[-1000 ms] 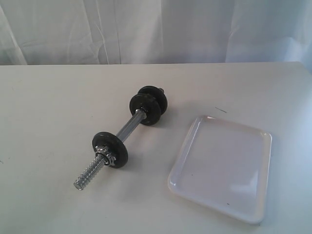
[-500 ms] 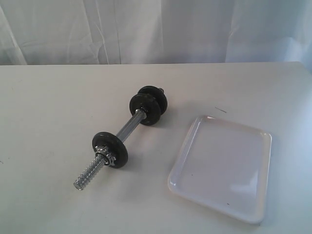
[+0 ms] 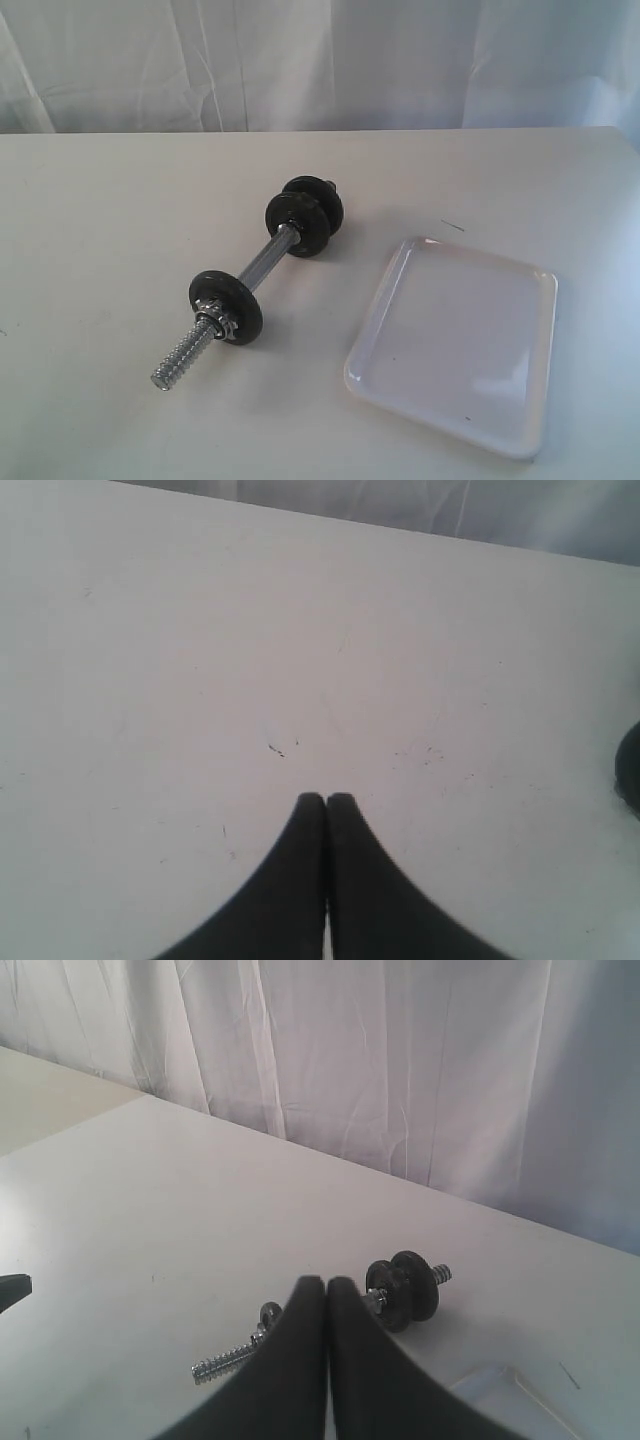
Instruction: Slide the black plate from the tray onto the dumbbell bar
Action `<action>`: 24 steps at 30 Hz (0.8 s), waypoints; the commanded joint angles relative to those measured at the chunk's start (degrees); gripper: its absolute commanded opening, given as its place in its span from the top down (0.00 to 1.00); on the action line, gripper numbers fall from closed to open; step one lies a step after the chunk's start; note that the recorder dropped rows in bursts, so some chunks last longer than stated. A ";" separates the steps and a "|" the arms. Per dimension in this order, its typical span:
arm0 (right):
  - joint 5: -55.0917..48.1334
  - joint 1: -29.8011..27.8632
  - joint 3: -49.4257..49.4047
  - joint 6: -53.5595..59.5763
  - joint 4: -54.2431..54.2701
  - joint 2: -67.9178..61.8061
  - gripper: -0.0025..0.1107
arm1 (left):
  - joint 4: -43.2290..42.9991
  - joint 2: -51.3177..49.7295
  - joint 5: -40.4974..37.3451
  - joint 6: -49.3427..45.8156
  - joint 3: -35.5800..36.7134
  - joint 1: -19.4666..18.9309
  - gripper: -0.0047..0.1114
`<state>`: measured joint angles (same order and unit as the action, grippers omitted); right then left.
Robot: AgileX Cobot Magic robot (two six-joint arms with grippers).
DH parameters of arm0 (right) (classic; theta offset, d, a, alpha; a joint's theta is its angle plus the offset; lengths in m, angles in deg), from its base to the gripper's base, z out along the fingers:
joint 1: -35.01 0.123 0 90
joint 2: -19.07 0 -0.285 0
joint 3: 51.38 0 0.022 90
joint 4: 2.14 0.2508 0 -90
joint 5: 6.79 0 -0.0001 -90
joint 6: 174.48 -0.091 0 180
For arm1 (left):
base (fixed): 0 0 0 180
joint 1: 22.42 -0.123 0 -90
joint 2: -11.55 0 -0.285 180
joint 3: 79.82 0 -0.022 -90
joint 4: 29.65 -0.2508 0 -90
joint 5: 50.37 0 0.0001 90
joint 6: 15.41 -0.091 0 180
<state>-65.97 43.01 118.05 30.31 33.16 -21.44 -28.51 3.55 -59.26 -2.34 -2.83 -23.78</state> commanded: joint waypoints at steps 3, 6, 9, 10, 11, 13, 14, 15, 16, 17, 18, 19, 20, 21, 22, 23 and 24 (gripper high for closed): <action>0.53 0.08 -0.07 -0.18 -0.33 0.25 0.98 | -3.37 0.22 0.28 -0.04 0.23 0.46 0.96; 0.75 0.08 -0.07 -0.18 -0.34 0.98 0.98 | -3.37 0.22 0.28 -0.04 0.23 0.46 0.96; 0.59 0.08 -0.07 -0.18 -0.34 2.75 0.98 | -3.37 0.22 0.28 -0.04 0.23 0.46 0.96; 0.59 0.08 -0.07 -0.18 -0.34 3.71 0.98 | -3.37 0.22 -0.08 -0.04 0.23 0.46 0.96; 0.59 0.08 -0.07 -0.18 -0.34 4.81 0.98 | -3.37 0.22 -0.21 -0.04 0.23 0.46 0.96; 0.59 -0.03 -0.07 -0.18 -0.34 6.86 0.98 | -3.37 0.22 -0.20 -0.04 0.23 0.46 0.96; 0.59 -0.03 -0.35 -0.18 -0.11 7.89 0.98 | -3.37 0.22 -0.20 -0.04 0.23 0.46 0.96; 0.75 -0.03 -0.94 -0.18 0.21 8.89 0.98 | -3.37 0.22 -0.20 -0.04 0.23 0.46 0.96; 0.84 -0.03 -1.67 -0.18 0.50 9.81 0.98 | -3.37 0.22 -0.20 -0.04 0.23 0.46 0.96; 1.01 -0.03 -2.87 -0.18 0.71 10.67 0.98 | -3.37 0.22 -0.20 -0.04 0.23 0.46 0.96; 1.01 -0.03 -4.33 -0.18 0.82 11.37 0.98 | -3.37 0.22 -0.20 -0.04 0.23 0.46 0.96; 1.01 -0.03 -5.66 -0.18 0.85 11.86 0.98 | -3.37 0.22 -0.20 -0.04 0.23 0.46 0.96; 1.01 -0.03 -9.33 -0.18 0.85 12.74 0.98 | -3.37 0.22 -0.20 -0.04 0.23 0.46 0.96; 1.01 -0.03 -11.11 -0.18 0.85 13.02 0.98 | -3.37 0.22 -0.20 -0.04 0.23 0.46 0.96; 1.01 -0.03 -12.75 -0.18 0.85 13.15 0.98 | -3.37 0.22 -0.20 -0.04 0.23 0.46 0.96; 1.01 -0.03 -14.22 -0.18 0.85 13.15 0.98 | -3.37 0.22 -0.20 -0.04 0.23 0.46 0.96; 1.01 -0.03 -15.20 -0.18 0.85 13.15 0.98 | -3.37 0.22 -0.20 -0.04 0.23 0.46 0.96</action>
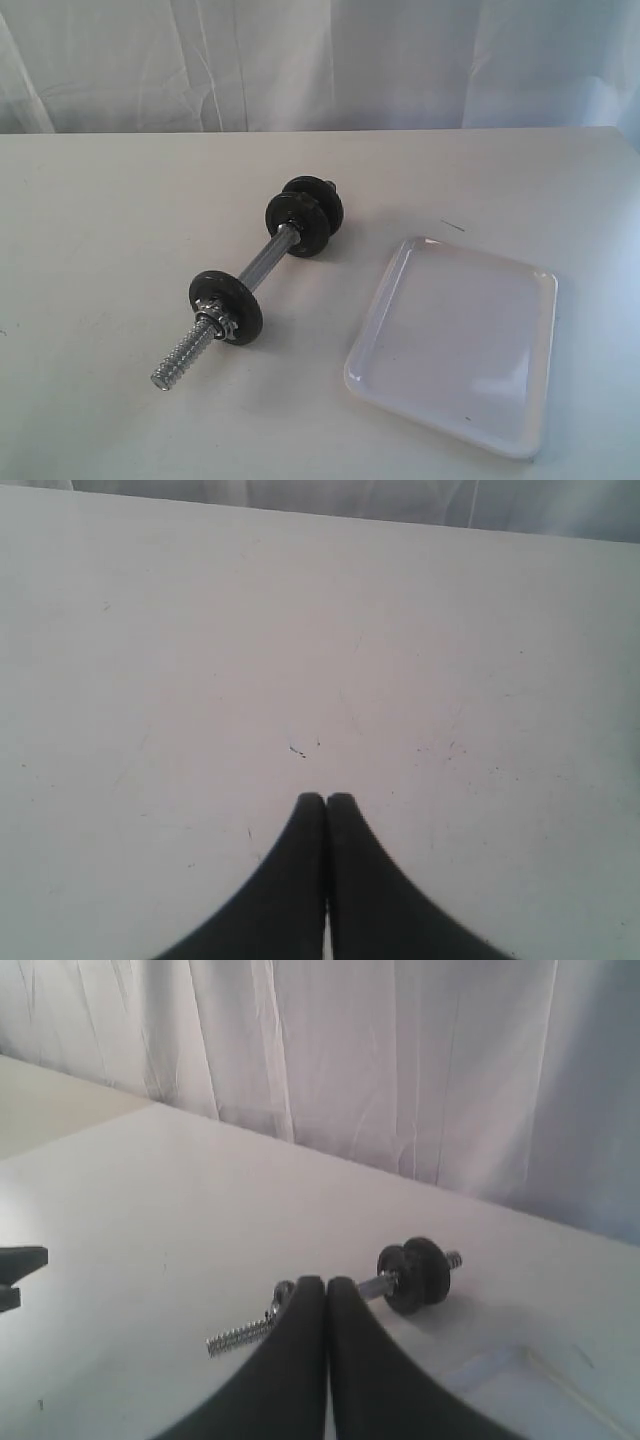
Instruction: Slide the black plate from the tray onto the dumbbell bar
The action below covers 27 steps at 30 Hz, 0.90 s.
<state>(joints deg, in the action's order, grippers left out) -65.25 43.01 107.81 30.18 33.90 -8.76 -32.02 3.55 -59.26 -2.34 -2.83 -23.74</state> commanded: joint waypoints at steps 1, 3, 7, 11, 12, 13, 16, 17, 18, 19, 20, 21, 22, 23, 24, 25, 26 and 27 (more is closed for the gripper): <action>0.29 -0.03 -5.99 -0.05 0.11 0.47 0.98 | 0.14 0.22 -0.33 -0.04 0.23 0.42 0.96; 0.29 -0.03 -7.22 -0.05 0.11 0.47 0.98 | 0.14 0.22 -0.64 -0.04 0.23 0.56 0.96; -0.20 -0.03 -7.90 -0.05 -0.30 0.47 0.98 | 0.14 0.22 -2.12 -7.04 0.23 1.69 0.96; 0.01 -0.03 -9.28 -0.05 -0.31 0.66 0.98 | 0.14 0.22 -3.20 -11.59 0.23 2.05 0.96; 0.46 -0.03 -10.75 -0.05 -2.43 1.38 0.98 | 0.14 0.22 -3.20 -11.59 0.23 2.05 0.96; 0.60 -0.03 -11.66 -0.05 -4.47 1.91 0.98 | 0.14 0.22 -3.20 -11.59 0.23 2.05 0.96; 0.60 -0.03 -17.02 -0.05 -15.92 4.09 0.98 | 0.26 0.22 -3.08 -11.59 0.23 2.05 0.96; 0.60 -0.03 -18.99 -0.05 -17.74 4.75 0.98 | 0.38 0.22 -3.08 -11.59 0.23 2.05 0.96; 0.60 -0.03 -20.95 -0.05 -18.30 5.44 0.98 | 0.57 0.22 -3.08 -11.48 0.23 2.05 0.96; 0.82 -0.03 -23.25 -0.05 -18.30 6.24 0.98 | 0.57 0.22 -3.08 -11.34 0.23 2.05 0.96; 0.82 -0.03 -25.20 -0.05 -18.30 7.16 0.98 | 0.57 0.22 -3.08 -11.34 0.23 2.05 0.96; 1.53 -0.03 -26.06 0.10 -18.18 8.27 0.98 | 0.57 0.22 -3.19 -10.05 0.23 2.05 0.96; 3.56 -0.03 -26.52 0.10 -17.89 9.11 0.98 | 0.68 0.22 -3.19 -8.37 0.23 2.05 0.96; 6.39 -0.03 -27.50 0.10 -17.89 10.06 0.98 | 0.79 0.22 -3.19 -6.49 0.23 2.05 0.96; 8.78 -0.03 -28.46 0.10 -17.89 10.75 0.98 | 0.79 0.22 -3.19 -5.54 0.23 2.05 0.96; 11.49 -0.03 -29.58 0.10 -17.89 11.44 0.98 | 0.79 0.22 -3.19 -5.05 0.23 2.05 0.96; 14.60 -0.03 -30.94 0.10 -17.89 12.03 0.98 | 0.79 0.22 -3.19 -5.05 0.23 2.05 0.96; 18.07 -0.03 -32.60 0.10 -17.89 12.81 0.98 | 0.79 0.22 -3.19 -5.05 0.23 2.05 0.96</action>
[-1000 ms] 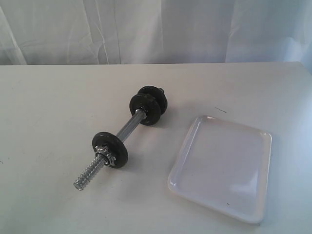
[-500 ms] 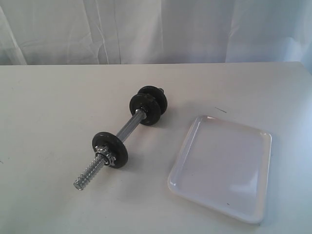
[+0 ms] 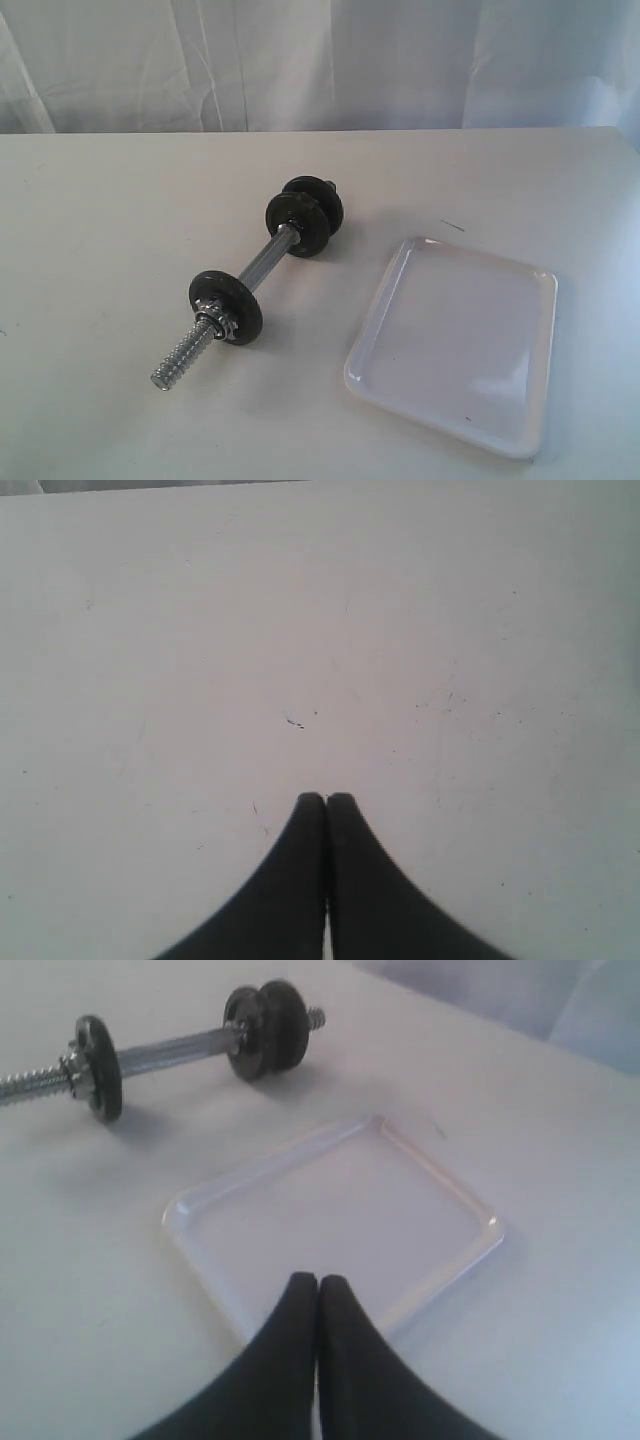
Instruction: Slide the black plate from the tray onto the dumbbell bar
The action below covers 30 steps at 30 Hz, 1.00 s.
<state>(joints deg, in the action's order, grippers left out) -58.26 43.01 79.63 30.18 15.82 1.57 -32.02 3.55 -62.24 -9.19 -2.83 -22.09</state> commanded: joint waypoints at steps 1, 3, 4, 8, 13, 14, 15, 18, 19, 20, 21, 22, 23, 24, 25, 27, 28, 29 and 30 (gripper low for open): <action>14.44 -0.03 -6.32 0.10 0.20 3.29 0.98 | 0.79 0.22 -0.21 1.80 0.23 0.40 0.96; 19.90 -0.03 -10.07 0.10 0.09 4.67 0.98 | 0.79 0.22 -0.21 1.80 0.23 0.40 0.96; 22.49 -0.03 -12.29 0.10 0.09 5.46 0.98 | 0.79 0.22 -0.21 1.65 0.23 0.40 0.96; 29.35 -0.03 -20.78 0.10 -0.03 9.42 0.98 | 0.79 0.22 -0.21 1.55 0.23 0.40 0.96; 33.63 -0.03 -28.22 -0.15 -2.07 9.71 0.98 | 0.79 0.22 -0.21 1.55 0.23 0.40 0.96; 34.75 -0.03 -28.22 -0.15 -2.93 9.71 0.98 | 0.79 0.22 -0.21 1.55 0.23 0.40 0.96; 35.48 -0.03 -28.22 -0.15 -5.18 9.71 0.98 | 0.79 0.22 -0.21 1.55 0.23 0.40 0.96; 35.28 -0.03 -28.22 -0.54 -13.00 9.71 0.98 | 0.79 0.22 -0.21 1.55 0.23 0.40 0.96; 35.09 -0.03 -28.22 -0.54 -15.81 9.71 0.98 | 0.79 0.22 -0.21 1.55 0.23 0.40 0.96; 35.01 -0.03 -28.22 -0.54 -17.62 9.71 0.98 | 0.79 0.22 -0.21 1.55 0.23 0.40 0.96; 34.95 -0.03 -28.22 -0.54 -18.66 9.71 0.98 | 0.79 0.22 -0.21 1.55 0.23 0.40 0.96; 34.95 -0.03 -28.22 -0.54 -18.66 9.71 0.98 | 0.79 0.22 -0.21 1.55 0.23 0.40 0.96; 34.95 -0.03 -28.22 -0.54 -18.66 9.71 0.98 | 0.79 0.22 -0.21 1.55 0.23 0.40 0.96; 34.95 -0.03 -28.22 -0.54 -18.66 9.71 0.98 | 0.79 0.22 -0.21 1.55 0.23 0.40 0.96; 34.95 -0.13 -28.22 -0.54 -18.65 9.71 0.98 | 0.79 0.22 -0.21 1.55 0.23 0.40 0.96; 34.95 -0.73 -28.22 -0.54 -18.65 9.71 0.98 | 0.79 0.22 -0.21 1.55 0.23 0.40 0.96; 34.86 -1.52 -28.22 -0.54 -18.65 9.71 0.98 | 0.79 0.22 -0.21 1.55 0.23 0.40 0.96; 34.86 -2.61 -28.22 -0.54 -18.65 9.71 0.98 | 0.79 0.22 -0.21 1.55 0.23 0.40 0.96; 34.86 -3.57 -28.22 -0.54 -18.65 9.71 0.98 | 0.79 0.22 -0.21 1.55 0.23 0.40 0.96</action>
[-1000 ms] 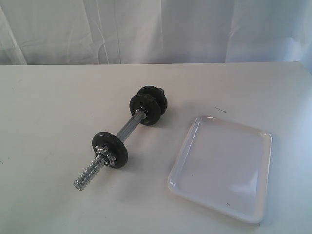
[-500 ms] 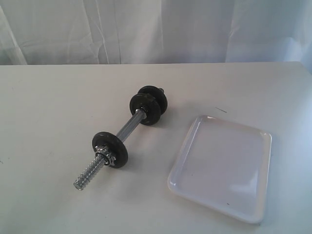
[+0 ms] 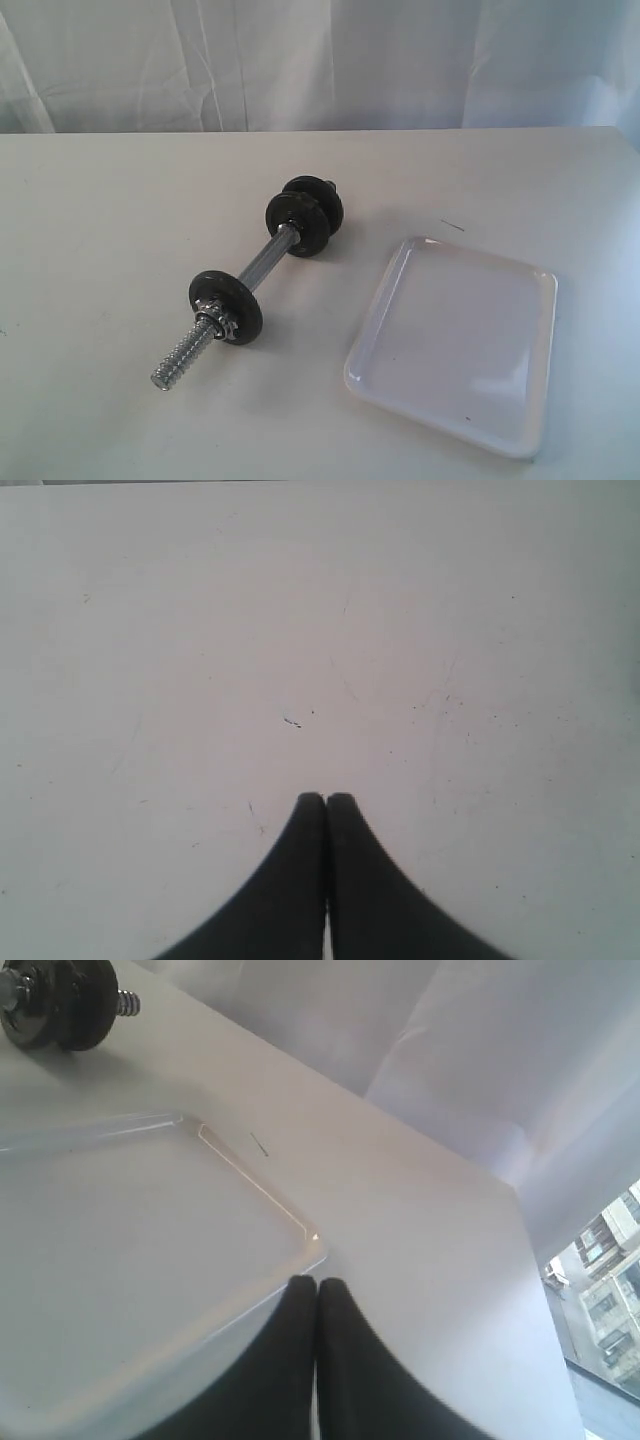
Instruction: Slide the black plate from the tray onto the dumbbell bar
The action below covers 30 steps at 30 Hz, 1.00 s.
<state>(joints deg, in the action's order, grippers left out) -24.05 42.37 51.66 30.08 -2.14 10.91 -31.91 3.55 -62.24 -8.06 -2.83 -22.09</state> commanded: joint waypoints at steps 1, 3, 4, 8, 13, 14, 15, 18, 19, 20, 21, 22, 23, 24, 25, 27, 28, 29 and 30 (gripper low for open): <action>0.66 -4.14 -0.25 -0.43 -0.69 0.37 0.98 | 0.67 0.22 -0.21 0.42 0.23 0.40 0.96; 0.66 -6.30 -0.25 -0.43 -0.69 0.37 0.98 | 0.67 0.22 -0.21 0.42 0.23 0.40 0.96; 0.66 -6.89 -0.25 -0.43 -0.69 0.37 0.98 | 0.67 0.22 -0.21 0.42 0.23 0.40 0.96; 0.66 -7.43 -0.25 -0.43 -0.53 0.37 0.98 | 0.67 0.22 -0.21 0.42 0.23 0.40 0.96; 0.66 -7.36 -0.25 -0.43 -0.51 0.37 0.98 | 0.67 0.22 -0.21 0.42 0.23 0.40 0.96; 0.66 -7.36 -0.25 -0.43 -0.51 0.37 0.98 | 0.67 0.22 -0.21 0.42 0.23 0.40 0.96; 0.66 -7.36 -0.25 -0.43 -0.51 0.37 0.98 | 0.67 0.22 -0.21 0.42 0.23 0.40 0.96; 0.66 -7.36 -0.25 -0.43 -0.51 0.37 0.98 | 0.67 0.22 -0.21 0.42 0.23 0.40 0.96; 0.66 -7.36 -0.25 -0.72 -0.51 0.37 0.98 | 0.67 0.22 -0.21 0.42 0.23 0.40 0.96; -0.32 -7.36 -0.25 -1.45 -0.51 0.37 0.98 | 0.67 0.22 -0.21 0.42 0.23 0.40 0.96; -0.44 -7.36 -0.25 -3.55 -0.51 0.37 0.98 | 0.67 0.22 -0.21 0.42 0.23 0.40 0.96; -0.44 -7.36 -0.25 -6.78 -0.51 0.37 0.98 | 0.67 0.22 -0.21 0.42 0.23 0.40 0.96; -0.44 -7.36 -0.25 -10.74 -0.51 0.37 0.98 | 0.67 0.22 -0.21 0.42 0.23 0.40 0.96; -0.44 -7.36 -0.25 -15.35 -0.51 0.37 0.98 | 0.67 0.22 -0.21 0.42 0.23 0.40 0.96; -0.44 -7.36 -0.25 -20.05 -0.51 0.37 0.98 | 0.67 0.22 -0.21 0.42 0.23 0.40 0.96; -0.44 -7.36 -0.25 -26.73 -0.51 0.37 0.98 | 0.67 0.22 -0.21 0.42 0.23 0.40 0.96; -0.44 -7.36 -0.25 -29.01 -0.51 0.37 0.98 | 0.67 0.22 -0.21 0.42 0.23 0.40 0.96; -0.44 -7.36 -0.25 -29.96 -0.51 0.37 0.98 | 0.67 0.22 -0.21 0.42 0.23 0.40 0.96; -0.44 -7.36 -0.25 -30.14 -0.51 0.37 0.98 | 0.67 0.22 -0.21 0.42 0.23 0.40 0.96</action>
<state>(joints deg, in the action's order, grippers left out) -24.63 35.35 51.66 4.70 -2.14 10.91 -31.91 3.55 -62.24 -8.06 -2.83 -22.09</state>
